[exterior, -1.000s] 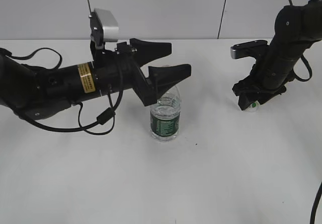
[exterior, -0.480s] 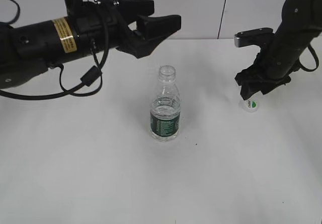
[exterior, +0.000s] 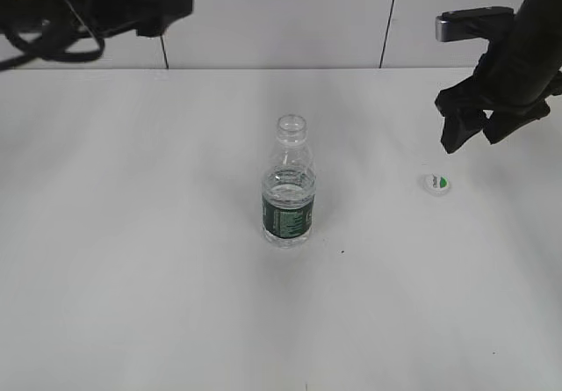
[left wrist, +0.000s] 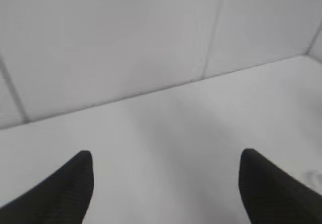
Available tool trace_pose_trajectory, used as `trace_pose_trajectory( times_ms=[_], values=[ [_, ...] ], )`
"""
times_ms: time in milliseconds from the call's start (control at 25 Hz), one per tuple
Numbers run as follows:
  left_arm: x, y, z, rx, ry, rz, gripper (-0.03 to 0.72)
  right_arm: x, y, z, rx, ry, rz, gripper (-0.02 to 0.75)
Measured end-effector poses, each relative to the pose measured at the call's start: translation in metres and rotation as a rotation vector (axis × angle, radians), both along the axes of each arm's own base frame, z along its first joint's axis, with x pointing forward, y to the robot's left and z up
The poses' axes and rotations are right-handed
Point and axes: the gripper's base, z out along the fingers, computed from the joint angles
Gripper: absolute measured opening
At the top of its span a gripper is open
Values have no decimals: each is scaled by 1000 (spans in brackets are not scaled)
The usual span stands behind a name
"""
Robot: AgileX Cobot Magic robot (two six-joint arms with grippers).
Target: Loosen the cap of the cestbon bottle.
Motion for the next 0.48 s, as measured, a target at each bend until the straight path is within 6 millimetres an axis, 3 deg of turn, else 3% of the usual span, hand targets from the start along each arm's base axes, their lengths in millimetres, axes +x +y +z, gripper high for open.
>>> trace_pose_trajectory(
  times_ms=[280,480],
  values=[
    [-5,48,46,228,259,363,538,-16,-3,24,-3,45,-14,505],
    [-6,78,46,274,421,406,538,-24,-4,35,-3,65,-32,509]
  ],
)
